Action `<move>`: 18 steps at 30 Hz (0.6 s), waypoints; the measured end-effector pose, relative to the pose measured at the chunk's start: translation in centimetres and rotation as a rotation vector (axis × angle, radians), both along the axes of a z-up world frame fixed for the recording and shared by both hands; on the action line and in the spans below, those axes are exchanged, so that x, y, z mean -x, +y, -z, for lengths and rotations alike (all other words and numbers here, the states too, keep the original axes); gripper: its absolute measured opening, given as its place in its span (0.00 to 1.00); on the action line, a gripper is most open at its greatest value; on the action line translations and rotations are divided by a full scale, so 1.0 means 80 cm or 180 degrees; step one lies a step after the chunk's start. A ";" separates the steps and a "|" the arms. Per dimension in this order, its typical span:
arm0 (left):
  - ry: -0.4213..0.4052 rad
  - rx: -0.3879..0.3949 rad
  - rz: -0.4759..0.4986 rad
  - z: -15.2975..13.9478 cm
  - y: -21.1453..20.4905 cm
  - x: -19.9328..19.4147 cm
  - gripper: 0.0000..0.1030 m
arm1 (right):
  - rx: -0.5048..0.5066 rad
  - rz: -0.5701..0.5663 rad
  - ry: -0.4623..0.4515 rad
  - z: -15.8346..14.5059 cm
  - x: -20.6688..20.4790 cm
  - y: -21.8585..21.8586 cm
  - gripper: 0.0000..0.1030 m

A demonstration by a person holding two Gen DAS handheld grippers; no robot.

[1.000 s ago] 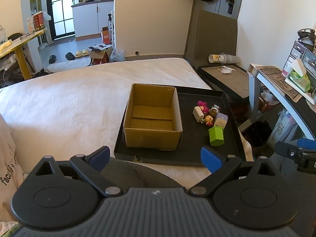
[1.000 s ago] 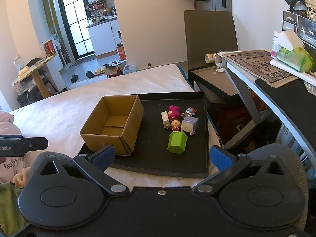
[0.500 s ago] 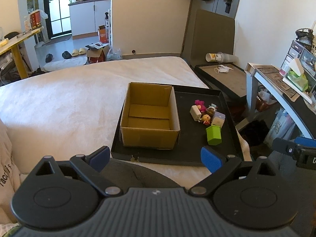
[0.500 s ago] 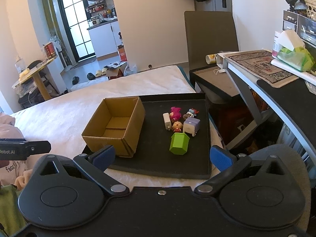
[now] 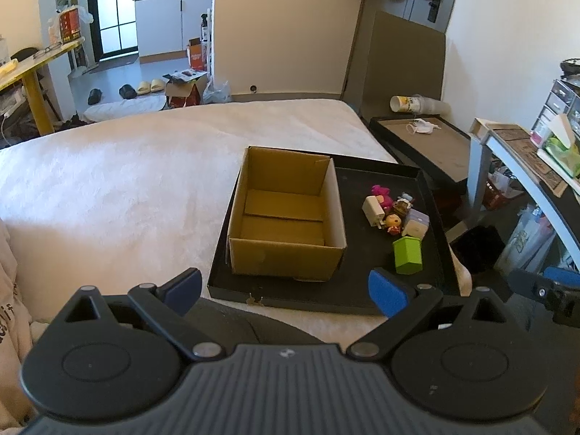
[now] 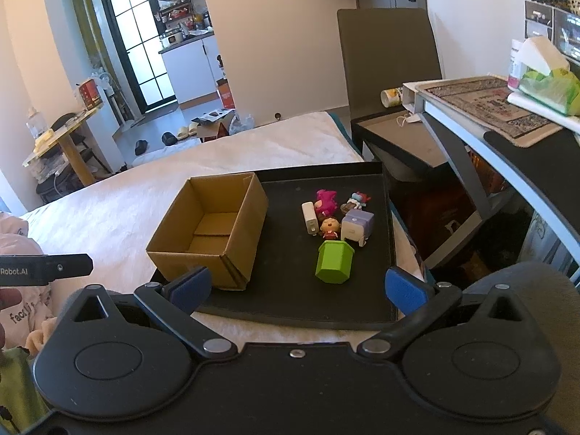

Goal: Organize rigid objects
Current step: 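Move the right gripper over the green canister and close on it while the left gripper grips the box wall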

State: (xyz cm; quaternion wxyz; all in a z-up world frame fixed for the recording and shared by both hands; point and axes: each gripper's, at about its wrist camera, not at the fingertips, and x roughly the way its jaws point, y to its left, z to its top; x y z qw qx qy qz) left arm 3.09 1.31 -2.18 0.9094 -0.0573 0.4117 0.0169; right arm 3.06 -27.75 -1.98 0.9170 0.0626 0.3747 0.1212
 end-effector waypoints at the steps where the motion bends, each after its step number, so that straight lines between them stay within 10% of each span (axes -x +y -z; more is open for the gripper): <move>1: 0.0005 0.0005 -0.0004 0.001 0.001 -0.003 0.95 | -0.0023 -0.0015 0.0019 0.002 -0.003 0.000 1.00; 18: 0.0120 0.0052 -0.0141 0.035 0.022 -0.053 0.93 | -0.0199 0.0145 0.0277 0.042 -0.054 -0.007 0.93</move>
